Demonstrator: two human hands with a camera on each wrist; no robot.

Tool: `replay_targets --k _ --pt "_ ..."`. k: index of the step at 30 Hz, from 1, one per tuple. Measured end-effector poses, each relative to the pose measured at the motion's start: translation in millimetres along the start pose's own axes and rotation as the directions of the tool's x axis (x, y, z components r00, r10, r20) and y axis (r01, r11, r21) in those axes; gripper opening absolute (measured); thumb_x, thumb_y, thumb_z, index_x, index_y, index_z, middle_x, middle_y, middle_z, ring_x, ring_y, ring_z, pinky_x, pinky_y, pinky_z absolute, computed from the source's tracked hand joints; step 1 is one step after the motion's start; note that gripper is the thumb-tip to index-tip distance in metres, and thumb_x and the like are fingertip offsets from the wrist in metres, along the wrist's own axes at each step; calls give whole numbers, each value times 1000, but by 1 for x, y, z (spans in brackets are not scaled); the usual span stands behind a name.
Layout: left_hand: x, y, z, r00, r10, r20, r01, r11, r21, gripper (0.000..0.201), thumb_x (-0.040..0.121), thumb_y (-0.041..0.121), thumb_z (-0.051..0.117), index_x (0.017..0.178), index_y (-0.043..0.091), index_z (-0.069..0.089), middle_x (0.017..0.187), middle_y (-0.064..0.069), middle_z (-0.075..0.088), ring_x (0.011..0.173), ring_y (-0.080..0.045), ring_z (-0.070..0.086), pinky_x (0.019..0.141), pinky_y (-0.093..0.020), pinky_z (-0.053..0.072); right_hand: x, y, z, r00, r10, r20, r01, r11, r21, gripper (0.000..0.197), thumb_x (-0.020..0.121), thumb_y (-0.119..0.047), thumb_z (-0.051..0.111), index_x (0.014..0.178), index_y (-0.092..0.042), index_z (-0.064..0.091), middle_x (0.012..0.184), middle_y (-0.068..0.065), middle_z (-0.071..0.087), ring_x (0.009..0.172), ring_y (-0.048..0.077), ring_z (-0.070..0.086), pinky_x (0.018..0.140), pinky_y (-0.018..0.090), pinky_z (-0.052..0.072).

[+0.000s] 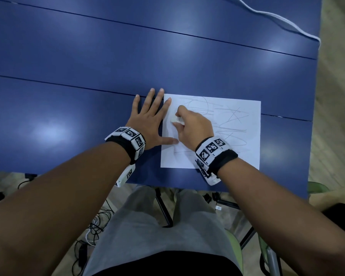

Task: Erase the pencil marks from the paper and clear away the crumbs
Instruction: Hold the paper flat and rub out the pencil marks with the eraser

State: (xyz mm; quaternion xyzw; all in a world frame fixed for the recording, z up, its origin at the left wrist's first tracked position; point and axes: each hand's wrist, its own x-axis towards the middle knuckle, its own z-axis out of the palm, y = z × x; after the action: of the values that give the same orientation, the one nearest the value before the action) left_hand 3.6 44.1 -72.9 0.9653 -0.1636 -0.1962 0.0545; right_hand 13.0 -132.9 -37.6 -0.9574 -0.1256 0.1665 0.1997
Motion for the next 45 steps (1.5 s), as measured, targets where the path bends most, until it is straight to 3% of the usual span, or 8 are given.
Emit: replay_targets --k 3,11,18,25,30,35,39,45 --pt "0 0 0 1000 -2 1 2 1000 -18 126 69 98 31 160 21 -10 166 -4 -26 153 -27 -24 120 -61 -11 4 14 -6 997 74 -33 -73 997 34 22 94 -31 56 108 -17 50 93 0 66 83 26 59 67 35 47" --pt "-7 -5 2 996 73 -42 -76 996 -49 114 77 92 23 162 22 -7 167 -7 -22 153 -30 -23 120 -63 -11 0 17 -2 994 97 -42 -91 988 126 21 94 -27 57 108 -14 49 100 1 64 85 26 58 71 38 48" --pt "-13 -3 6 993 114 27 -114 994 2 132 64 101 33 161 22 -9 167 -4 -23 152 -29 -24 117 -67 -13 -3 14 -2 992 116 -53 -111 990 84 21 93 -29 56 109 -16 50 105 -1 63 89 24 59 70 36 49" --pt "-13 -2 4 995 90 43 -91 996 20 134 64 101 36 161 22 -10 166 -3 -25 152 -29 -26 117 -67 -13 -26 5 -1 993 -6 121 6 1000 0 18 93 -28 55 108 -19 49 103 -1 64 90 25 59 73 36 49" --pt "-12 -2 2 995 91 52 -92 996 13 134 63 102 33 161 22 -12 166 -3 -27 151 -29 -27 117 -65 -15 -22 4 -4 997 34 73 -33 999 -15 19 95 -30 54 109 -18 48 103 0 65 89 26 60 69 35 47" --pt "-14 -1 3 995 94 31 -95 995 10 133 63 104 25 161 21 -10 167 -3 -24 152 -29 -25 117 -67 -12 -37 -8 8 976 -59 210 66 997 -27 18 97 -29 48 110 -19 43 106 1 65 89 29 61 68 36 47" --pt "-12 0 3 994 100 37 -100 995 11 133 62 103 27 161 21 -10 167 -3 -24 152 -29 -25 117 -68 -12 -32 -3 7 993 23 113 -22 1000 -9 18 96 -31 50 108 -19 44 104 -1 67 86 27 62 68 36 49" --pt "-14 -1 2 995 92 36 -92 996 3 133 62 103 26 161 21 -9 167 -3 -24 152 -29 -25 117 -68 -11 -34 -7 8 988 -26 154 33 999 -42 18 97 -31 49 108 -19 44 103 0 66 87 28 61 68 37 49"
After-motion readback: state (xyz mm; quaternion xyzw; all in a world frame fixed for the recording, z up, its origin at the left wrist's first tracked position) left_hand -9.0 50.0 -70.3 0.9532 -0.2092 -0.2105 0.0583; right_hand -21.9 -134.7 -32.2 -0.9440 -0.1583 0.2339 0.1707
